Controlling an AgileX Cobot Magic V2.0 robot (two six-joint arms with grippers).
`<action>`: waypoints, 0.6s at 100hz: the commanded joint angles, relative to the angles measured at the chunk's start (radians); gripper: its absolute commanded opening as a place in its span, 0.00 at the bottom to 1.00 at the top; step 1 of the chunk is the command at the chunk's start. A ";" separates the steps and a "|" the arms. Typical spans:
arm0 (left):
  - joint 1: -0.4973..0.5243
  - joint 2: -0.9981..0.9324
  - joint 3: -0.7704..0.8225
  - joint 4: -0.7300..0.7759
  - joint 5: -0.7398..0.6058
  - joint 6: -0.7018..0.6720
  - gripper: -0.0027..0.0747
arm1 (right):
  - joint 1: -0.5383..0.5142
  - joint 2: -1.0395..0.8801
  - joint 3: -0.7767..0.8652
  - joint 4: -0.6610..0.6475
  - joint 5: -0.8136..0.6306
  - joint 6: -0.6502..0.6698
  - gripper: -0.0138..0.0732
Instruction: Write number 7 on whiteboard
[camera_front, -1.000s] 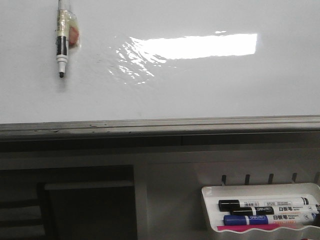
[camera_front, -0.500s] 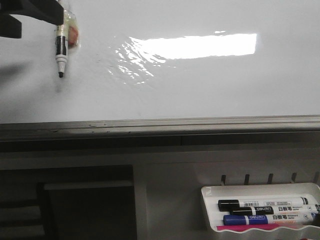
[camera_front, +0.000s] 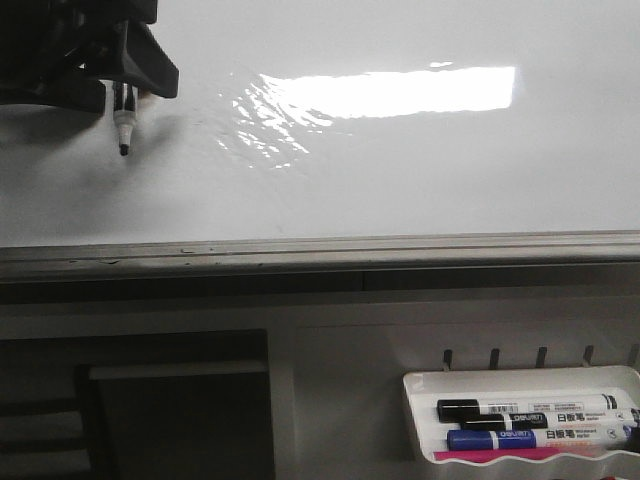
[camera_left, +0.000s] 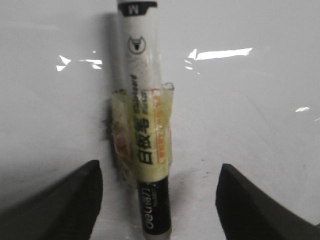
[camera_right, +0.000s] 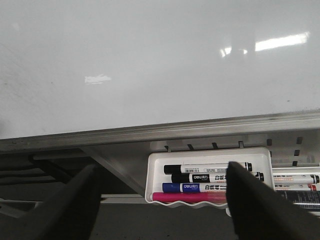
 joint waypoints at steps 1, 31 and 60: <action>-0.003 0.002 -0.027 0.007 -0.067 0.003 0.48 | 0.001 0.012 -0.036 0.015 -0.071 -0.018 0.70; -0.003 -0.016 -0.027 0.061 -0.048 0.005 0.01 | 0.001 0.014 -0.036 0.015 -0.071 -0.019 0.70; -0.036 -0.155 -0.031 0.287 0.176 0.070 0.01 | 0.001 0.080 -0.065 0.340 0.048 -0.311 0.70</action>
